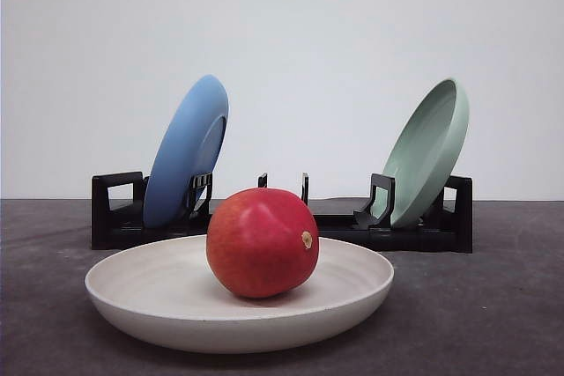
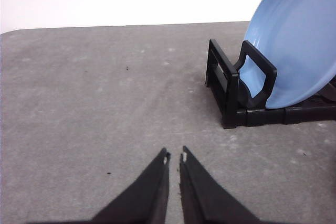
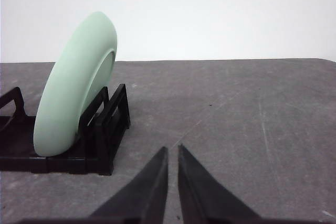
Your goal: Place pomegranate in white plate
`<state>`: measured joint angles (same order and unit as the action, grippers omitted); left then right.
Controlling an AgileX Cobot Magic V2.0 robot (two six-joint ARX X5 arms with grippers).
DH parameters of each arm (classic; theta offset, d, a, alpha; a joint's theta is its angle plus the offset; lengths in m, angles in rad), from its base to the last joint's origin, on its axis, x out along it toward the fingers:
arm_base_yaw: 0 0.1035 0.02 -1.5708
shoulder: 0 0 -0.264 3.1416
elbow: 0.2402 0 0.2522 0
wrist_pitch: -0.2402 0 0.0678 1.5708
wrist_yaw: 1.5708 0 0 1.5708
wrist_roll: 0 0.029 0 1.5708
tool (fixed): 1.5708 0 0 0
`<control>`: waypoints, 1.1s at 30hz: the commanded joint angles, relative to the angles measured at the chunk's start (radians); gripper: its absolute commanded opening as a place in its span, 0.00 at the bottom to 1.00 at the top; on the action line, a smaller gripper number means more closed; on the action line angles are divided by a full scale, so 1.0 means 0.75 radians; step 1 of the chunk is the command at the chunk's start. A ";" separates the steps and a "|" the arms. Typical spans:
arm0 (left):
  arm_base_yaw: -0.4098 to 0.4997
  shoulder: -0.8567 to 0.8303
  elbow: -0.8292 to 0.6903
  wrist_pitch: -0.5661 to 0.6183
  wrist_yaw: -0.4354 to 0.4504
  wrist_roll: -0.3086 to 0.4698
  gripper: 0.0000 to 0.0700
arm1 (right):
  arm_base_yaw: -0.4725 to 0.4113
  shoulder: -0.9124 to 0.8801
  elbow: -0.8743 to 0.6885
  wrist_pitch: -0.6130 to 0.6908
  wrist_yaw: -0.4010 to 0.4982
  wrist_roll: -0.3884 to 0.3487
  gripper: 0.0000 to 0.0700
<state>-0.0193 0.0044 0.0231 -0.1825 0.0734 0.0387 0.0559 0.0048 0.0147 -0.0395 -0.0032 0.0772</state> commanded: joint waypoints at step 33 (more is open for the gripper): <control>0.000 -0.002 -0.015 -0.001 -0.003 0.017 0.02 | -0.001 -0.002 -0.006 0.014 0.002 -0.008 0.04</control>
<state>-0.0193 0.0044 0.0231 -0.1825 0.0734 0.0406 0.0559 0.0048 0.0147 -0.0395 -0.0032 0.0772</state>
